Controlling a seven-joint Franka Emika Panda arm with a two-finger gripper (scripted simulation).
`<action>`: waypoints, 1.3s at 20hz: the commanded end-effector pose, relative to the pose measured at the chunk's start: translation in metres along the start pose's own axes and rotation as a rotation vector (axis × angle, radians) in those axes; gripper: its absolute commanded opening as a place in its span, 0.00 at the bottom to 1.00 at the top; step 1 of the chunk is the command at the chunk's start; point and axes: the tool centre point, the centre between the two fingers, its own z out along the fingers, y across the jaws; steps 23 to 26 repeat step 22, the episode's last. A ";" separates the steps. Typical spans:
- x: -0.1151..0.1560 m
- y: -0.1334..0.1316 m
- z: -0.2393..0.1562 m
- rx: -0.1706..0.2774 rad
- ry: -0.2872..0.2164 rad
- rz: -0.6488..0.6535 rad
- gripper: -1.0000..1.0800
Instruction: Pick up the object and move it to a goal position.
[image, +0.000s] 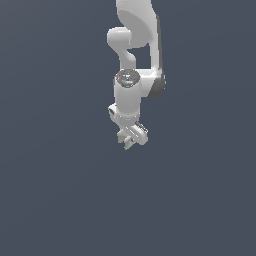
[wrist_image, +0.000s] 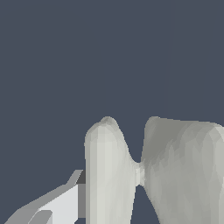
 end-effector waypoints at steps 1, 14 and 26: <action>-0.019 0.006 -0.009 0.001 0.000 0.000 0.00; -0.091 0.028 -0.045 0.000 0.002 0.000 0.00; -0.103 0.032 -0.052 -0.001 0.002 0.001 0.00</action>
